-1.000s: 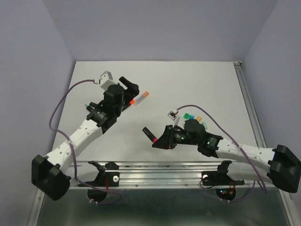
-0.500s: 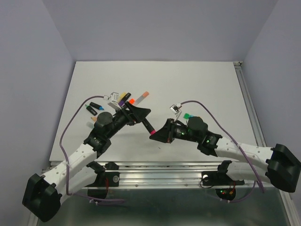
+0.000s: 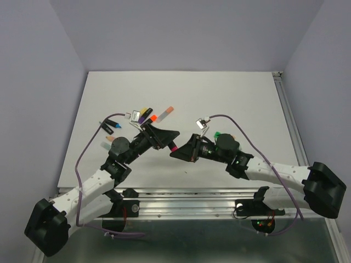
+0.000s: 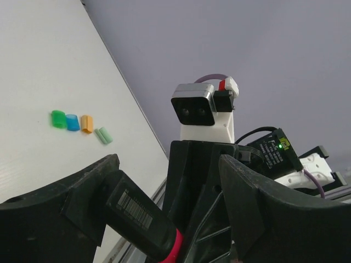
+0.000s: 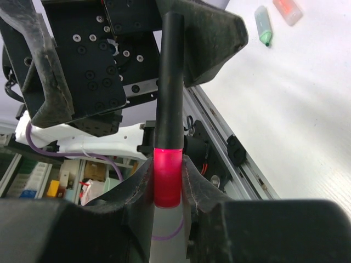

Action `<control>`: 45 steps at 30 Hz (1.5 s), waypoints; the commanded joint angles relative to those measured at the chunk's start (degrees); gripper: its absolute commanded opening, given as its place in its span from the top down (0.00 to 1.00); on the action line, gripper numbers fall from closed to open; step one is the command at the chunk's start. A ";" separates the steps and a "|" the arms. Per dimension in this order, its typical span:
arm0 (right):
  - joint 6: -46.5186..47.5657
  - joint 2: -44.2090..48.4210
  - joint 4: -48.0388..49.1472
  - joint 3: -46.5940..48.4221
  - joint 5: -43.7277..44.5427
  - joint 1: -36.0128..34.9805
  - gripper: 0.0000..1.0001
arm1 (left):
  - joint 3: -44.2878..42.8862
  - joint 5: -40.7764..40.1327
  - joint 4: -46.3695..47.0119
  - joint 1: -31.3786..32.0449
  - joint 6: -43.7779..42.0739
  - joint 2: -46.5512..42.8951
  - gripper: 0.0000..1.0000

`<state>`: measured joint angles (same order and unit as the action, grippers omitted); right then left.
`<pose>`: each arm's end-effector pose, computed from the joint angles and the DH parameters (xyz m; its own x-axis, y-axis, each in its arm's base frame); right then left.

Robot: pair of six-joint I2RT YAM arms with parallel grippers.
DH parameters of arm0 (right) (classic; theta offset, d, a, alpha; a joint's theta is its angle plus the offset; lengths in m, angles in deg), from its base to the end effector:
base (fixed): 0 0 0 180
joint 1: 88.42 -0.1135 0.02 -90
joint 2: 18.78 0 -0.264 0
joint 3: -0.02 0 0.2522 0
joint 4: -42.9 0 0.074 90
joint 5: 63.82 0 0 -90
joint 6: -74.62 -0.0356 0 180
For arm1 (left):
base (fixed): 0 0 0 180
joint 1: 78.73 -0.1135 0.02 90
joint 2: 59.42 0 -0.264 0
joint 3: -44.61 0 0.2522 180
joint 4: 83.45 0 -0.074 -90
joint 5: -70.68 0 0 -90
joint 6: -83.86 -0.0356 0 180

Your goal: Open the pen caps

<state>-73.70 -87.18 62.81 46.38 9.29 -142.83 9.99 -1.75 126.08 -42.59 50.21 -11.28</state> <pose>0.1456 0.2212 0.2603 -0.8173 0.2571 -0.5156 -0.4790 0.1942 0.8561 0.1494 -0.1224 0.2809 -0.5397 -0.5886 -0.6019 0.6268 0.1964 -0.7540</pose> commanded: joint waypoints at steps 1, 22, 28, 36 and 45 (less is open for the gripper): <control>-0.83 -0.07 6.41 3.70 4.05 0.36 0.99 | 0.91 2.12 5.93 0.68 1.73 -1.29 0.16; -3.81 -5.51 9.30 4.58 -1.04 0.80 0.99 | 2.23 0.98 7.86 1.83 2.35 -4.81 1.00; -2.50 -4.81 9.05 3.35 -4.28 0.71 0.99 | 3.46 -6.38 9.55 1.65 0.34 -6.48 1.00; -8.20 -7.35 21.16 -6.22 -14.49 -0.34 0.99 | -7.33 -11.49 1.72 -7.65 -5.47 1.24 1.00; -5.66 -4.64 21.97 -9.75 -12.65 -7.37 0.99 | -12.71 -3.07 2.41 -21.45 -5.20 13.72 1.00</control>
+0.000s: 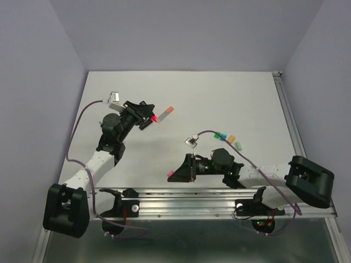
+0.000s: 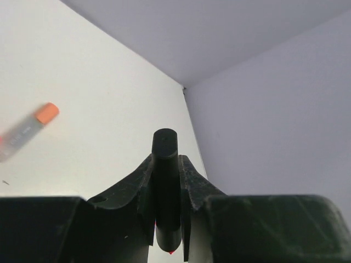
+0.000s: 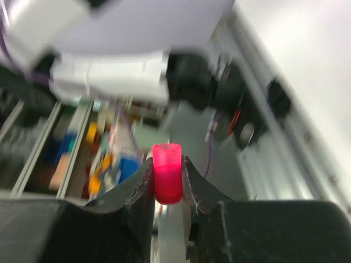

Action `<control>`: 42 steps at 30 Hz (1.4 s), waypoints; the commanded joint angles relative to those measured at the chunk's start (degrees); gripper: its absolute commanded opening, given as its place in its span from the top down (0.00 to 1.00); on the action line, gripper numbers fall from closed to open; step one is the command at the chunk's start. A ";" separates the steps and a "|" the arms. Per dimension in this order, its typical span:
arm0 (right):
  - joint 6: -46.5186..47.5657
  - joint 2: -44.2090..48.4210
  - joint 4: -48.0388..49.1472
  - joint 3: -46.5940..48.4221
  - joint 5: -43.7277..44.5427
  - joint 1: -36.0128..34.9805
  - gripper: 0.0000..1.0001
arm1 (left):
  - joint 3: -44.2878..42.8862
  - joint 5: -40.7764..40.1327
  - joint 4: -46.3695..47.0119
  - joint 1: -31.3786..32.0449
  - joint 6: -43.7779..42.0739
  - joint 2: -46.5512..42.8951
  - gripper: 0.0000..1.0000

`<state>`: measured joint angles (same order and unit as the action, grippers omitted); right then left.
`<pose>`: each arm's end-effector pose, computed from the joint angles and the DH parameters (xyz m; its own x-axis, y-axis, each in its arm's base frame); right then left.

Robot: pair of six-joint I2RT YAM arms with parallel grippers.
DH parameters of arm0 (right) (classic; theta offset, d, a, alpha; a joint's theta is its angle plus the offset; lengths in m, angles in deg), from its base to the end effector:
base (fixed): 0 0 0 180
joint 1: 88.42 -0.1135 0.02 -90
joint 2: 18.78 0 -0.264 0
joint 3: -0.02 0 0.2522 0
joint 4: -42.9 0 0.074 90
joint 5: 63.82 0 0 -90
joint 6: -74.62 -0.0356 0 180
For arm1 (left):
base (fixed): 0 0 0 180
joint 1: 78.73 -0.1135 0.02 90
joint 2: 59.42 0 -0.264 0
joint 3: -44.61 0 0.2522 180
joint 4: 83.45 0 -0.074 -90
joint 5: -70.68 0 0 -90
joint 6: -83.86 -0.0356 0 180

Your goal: Open the pen caps

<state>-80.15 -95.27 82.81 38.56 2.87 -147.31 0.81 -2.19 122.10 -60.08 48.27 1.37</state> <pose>0.1243 0.2332 0.2187 -0.8886 0.1354 -0.4382 -0.4382 0.0314 0.8983 0.2233 -0.0864 0.2863 -0.3909 -0.6883 -0.6111 0.4531 0.4340 -0.7786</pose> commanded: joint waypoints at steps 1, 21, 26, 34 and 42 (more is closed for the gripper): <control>0.96 4.15 1.70 -2.27 -5.96 -3.07 0.99 | -3.62 -2.62 6.39 -4.41 -3.26 1.34 1.00; 23.02 17.52 -66.31 13.19 33.75 9.49 0.99 | -7.75 -13.16 -39.21 -5.30 -12.40 -0.24 1.00; 23.64 7.35 -79.04 18.72 52.18 10.73 0.99 | -8.45 -20.98 -48.36 -4.86 -11.35 2.39 1.00; 24.87 -4.09 -83.73 22.95 60.57 13.19 0.97 | -10.55 -30.21 -53.98 -4.77 -10.82 4.41 0.99; 28.30 -9.03 -80.13 23.48 58.38 18.90 0.88 | -12.76 -31.45 -55.92 -4.77 -11.17 8.29 0.99</control>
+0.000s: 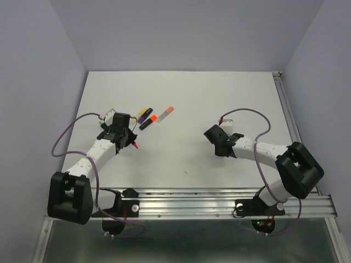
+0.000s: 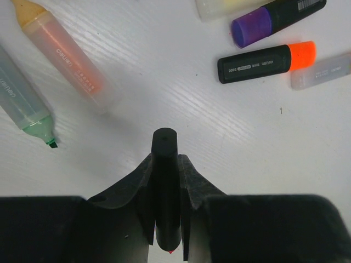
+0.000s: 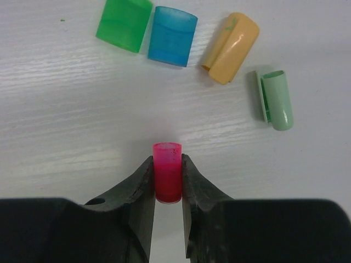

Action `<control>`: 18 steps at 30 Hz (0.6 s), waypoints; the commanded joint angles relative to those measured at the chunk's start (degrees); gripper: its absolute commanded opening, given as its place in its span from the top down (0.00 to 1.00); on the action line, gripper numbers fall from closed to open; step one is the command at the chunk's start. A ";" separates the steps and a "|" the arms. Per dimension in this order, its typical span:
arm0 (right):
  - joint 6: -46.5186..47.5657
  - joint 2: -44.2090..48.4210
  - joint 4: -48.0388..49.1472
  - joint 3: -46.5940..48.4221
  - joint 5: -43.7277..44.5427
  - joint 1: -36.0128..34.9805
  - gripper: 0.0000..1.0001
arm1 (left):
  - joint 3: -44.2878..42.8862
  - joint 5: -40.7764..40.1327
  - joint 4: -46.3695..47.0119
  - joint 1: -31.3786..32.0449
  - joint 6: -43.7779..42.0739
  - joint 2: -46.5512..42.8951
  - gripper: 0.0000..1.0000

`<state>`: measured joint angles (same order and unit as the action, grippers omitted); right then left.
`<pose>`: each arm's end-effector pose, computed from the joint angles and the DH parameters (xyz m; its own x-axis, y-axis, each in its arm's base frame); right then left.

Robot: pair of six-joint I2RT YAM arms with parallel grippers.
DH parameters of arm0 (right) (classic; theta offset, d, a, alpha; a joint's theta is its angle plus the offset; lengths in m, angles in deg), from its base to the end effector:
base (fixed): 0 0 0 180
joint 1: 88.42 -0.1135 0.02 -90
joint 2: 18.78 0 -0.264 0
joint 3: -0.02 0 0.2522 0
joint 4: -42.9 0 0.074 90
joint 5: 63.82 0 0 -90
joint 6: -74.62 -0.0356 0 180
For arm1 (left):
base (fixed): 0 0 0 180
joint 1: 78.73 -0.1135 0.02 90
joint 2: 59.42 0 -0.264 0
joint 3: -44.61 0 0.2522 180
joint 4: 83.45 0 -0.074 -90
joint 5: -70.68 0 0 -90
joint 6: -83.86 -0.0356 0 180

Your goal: Open the pen caps

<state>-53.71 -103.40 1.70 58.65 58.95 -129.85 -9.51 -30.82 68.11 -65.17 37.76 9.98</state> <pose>0.2094 0.1591 0.1700 -0.7897 -0.0014 -0.6136 0.1156 0.9818 -0.1510 0.2438 -0.0515 0.2189 -0.5463 -0.5672 -0.6163 -0.4013 0.8231 -0.4019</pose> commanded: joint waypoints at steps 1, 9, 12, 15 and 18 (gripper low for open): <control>1.94 -1.16 1.16 3.39 2.29 1.61 0.85 | -2.44 -2.99 -1.93 0.41 -0.74 -0.32 0.99; 2.38 -2.92 1.34 4.09 2.03 2.41 0.68 | -2.88 -3.26 -2.02 0.41 -0.66 1.87 0.97; 2.20 -2.13 0.81 4.09 2.03 2.49 0.62 | -3.85 -3.26 -2.55 0.32 -1.01 2.75 0.96; 2.20 -1.08 0.72 3.92 1.86 2.49 0.49 | -5.34 -4.75 -4.13 0.32 -0.31 3.54 0.95; 2.38 -0.02 0.46 3.83 1.42 2.49 0.43 | -6.22 -5.80 -4.92 0.33 0.13 4.33 0.93</control>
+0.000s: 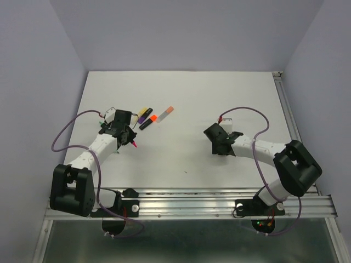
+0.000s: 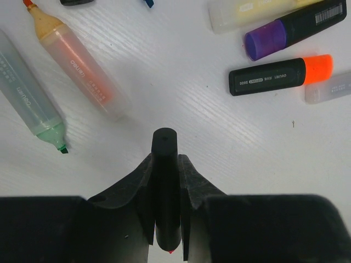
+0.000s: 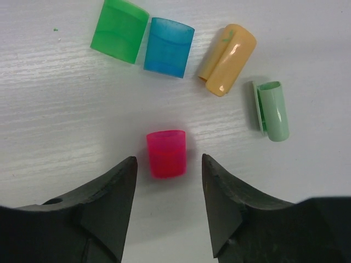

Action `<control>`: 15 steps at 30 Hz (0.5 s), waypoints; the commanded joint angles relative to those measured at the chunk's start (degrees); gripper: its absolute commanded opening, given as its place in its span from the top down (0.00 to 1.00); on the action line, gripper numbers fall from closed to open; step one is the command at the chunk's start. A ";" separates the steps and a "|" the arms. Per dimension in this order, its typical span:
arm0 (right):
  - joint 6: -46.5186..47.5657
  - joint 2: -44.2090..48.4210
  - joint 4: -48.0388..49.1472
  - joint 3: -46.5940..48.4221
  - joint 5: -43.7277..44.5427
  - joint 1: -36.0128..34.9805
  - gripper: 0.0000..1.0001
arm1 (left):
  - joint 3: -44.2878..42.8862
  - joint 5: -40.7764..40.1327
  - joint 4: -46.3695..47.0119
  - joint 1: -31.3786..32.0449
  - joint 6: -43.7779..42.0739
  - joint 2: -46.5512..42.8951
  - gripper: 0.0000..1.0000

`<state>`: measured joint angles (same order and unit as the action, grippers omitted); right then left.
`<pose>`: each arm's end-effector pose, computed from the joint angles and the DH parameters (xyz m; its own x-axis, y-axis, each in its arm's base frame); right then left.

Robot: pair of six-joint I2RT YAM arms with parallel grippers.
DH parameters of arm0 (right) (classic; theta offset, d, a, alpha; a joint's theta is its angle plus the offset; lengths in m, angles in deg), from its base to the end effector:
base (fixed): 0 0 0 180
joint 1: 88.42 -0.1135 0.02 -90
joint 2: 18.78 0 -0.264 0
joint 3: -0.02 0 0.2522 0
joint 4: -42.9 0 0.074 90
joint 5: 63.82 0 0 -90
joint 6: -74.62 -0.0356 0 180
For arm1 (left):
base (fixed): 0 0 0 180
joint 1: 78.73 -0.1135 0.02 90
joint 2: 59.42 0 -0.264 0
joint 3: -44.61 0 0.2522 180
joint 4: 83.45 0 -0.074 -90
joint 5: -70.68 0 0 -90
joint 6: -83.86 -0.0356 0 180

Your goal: Open the pen caps

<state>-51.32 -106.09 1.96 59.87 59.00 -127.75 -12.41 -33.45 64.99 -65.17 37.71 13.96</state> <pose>0.2208 0.1560 0.1643 -0.8043 -0.0213 -0.5938 0.1158 0.9745 -0.1919 0.2540 -0.0523 0.2149 -0.5677 -0.5542 -0.6088 -0.4506 0.8281 -0.3336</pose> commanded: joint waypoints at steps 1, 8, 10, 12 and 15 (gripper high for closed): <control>0.08 3.28 0.02 2.52 1.28 0.40 0.41 | -3.58 -4.14 -1.97 0.32 0.26 0.70 0.92; 4.46 13.81 4.04 0.24 -4.94 0.48 0.14 | -10.61 -9.95 -7.86 -0.03 3.60 7.12 0.81; 5.35 18.56 5.64 -1.61 -7.67 0.40 0.09 | -11.40 -10.74 -8.21 -0.38 5.18 8.79 0.80; 6.23 23.03 7.31 -3.45 -9.26 0.40 0.03 | -12.45 -11.18 -8.21 -1.78 5.54 10.10 0.79; 6.94 26.48 8.54 -4.95 -10.41 0.40 0.00 | -14.39 -11.18 -8.65 -4.59 5.28 12.30 0.78</control>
<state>-46.78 -83.86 6.26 57.92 51.48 -127.75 -23.23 -41.05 58.69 -66.96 41.71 24.91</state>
